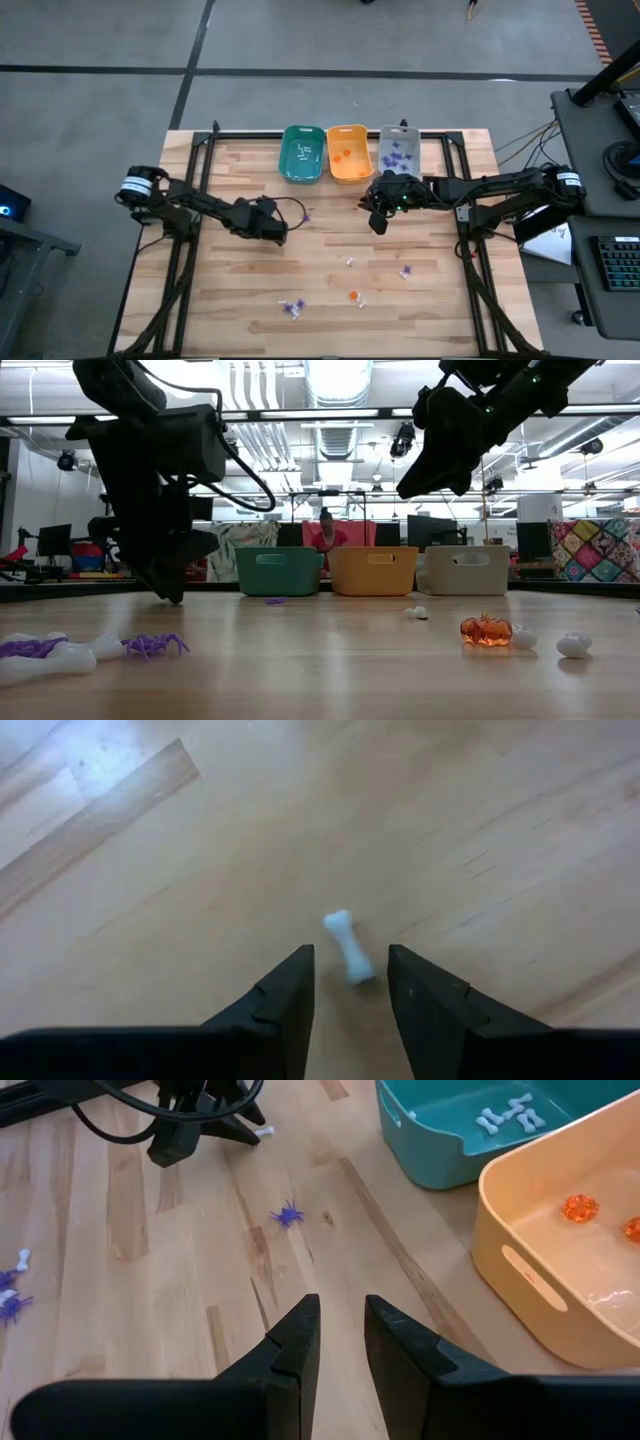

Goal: Sort Halloween decoration
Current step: Put the white bone toy into the blue bin

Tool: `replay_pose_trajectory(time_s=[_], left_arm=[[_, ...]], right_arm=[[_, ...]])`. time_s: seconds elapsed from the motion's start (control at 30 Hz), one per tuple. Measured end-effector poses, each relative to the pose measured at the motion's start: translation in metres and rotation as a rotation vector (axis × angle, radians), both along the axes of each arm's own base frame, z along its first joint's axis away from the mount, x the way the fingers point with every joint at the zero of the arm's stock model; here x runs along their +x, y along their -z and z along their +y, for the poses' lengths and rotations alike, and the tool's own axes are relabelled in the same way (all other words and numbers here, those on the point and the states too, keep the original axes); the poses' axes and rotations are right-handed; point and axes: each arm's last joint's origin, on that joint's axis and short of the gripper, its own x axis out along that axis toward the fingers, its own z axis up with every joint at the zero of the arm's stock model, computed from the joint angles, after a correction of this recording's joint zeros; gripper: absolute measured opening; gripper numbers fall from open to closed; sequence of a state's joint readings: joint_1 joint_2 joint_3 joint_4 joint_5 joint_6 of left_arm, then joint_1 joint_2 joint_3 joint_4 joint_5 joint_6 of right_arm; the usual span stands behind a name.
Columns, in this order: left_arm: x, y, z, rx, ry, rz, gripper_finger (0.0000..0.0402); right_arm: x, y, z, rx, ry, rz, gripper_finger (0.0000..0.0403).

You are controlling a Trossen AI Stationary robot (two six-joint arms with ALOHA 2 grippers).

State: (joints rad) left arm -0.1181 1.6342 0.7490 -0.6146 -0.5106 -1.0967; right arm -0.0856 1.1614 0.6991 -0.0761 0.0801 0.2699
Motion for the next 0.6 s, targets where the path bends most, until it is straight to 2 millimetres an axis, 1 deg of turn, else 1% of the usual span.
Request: replay_pose_trajectory(time_s=[0.13, 0.33, 0.47, 0.6], left_arm=[[0.0, 0.003, 0.0, -0.009, 0.0, -0.026, 0.0082], [-0.001, 0.007, 0.0, -0.014, 0.008, -0.055, 0.0012], [-0.002, 0.004, -0.002, -0.012, 0.03, -0.061, 0.0009], [-0.003, -0.006, -0.008, -0.025, 0.081, -0.096, 0.0002]], right_arm=[[0.0, 0.0, 0.0, 0.0, 0.0, -0.001, 0.0073], [0.0, -0.001, 0.0, 0.0, 0.0, -0.006, 0.0073], [0.0, -0.001, 0.0, -0.001, 0.0, -0.007, 0.0073], [0.0, -0.001, 0.0, -0.008, -0.005, -0.006, 0.0073]])
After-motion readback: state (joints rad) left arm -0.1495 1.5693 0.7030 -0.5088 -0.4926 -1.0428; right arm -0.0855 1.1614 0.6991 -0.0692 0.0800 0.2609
